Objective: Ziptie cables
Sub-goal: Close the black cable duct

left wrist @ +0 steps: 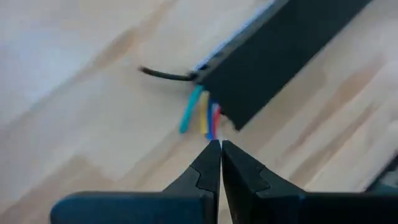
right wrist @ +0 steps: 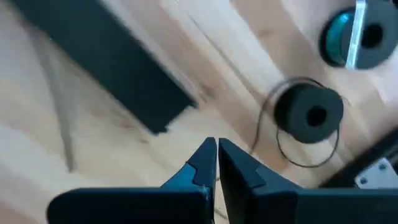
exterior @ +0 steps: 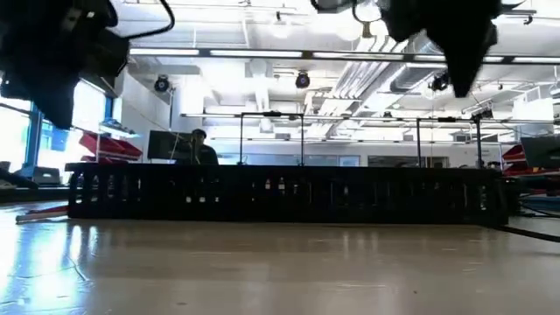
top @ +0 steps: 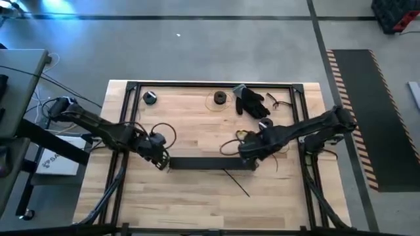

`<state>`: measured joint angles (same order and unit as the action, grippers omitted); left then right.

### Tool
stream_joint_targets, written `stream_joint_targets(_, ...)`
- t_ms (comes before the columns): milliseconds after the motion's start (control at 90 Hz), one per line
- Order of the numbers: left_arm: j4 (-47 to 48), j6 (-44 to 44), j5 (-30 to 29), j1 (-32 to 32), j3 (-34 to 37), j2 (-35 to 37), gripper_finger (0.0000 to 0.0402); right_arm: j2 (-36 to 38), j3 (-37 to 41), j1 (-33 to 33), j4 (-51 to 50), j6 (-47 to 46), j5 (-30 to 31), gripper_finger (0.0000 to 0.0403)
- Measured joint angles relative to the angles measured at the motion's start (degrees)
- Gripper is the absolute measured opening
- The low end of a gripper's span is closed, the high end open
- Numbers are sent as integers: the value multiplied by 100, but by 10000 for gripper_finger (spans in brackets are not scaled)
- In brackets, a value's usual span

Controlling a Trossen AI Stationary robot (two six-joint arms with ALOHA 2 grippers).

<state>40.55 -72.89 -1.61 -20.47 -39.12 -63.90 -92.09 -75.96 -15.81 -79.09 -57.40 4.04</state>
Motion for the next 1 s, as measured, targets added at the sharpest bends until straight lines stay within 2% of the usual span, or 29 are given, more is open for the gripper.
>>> stream_joint_targets(156, -723, -251, -10, -7, 472, -64, 0, 610, 1299, -89, 978, -652, -764, 0)
stream_joint_targets(356, -906, -347, -61, -7, 744, -63, 0, 1058, 2779, -134, 3018, -1639, -1214, 0)
stream_joint_targets(522, -1311, -440, -119, -1, 917, -104, 0, 1060, 3419, -155, 4526, -2257, -1316, 0)
stream_joint_targets(789, -2428, -554, -409, 74, 1146, -650, 0, 1062, 3571, -165, 4837, -2546, -1087, 0)
stream_joint_targets(878, -2265, -514, -397, 92, 996, -754, 0, 1063, 3550, -192, 4727, -2535, -1190, 0)
stream_joint_targets(1000, -1726, -406, -386, 96, 854, -647, 0, 1159, 3265, -333, 3982, -2447, -1212, 0)
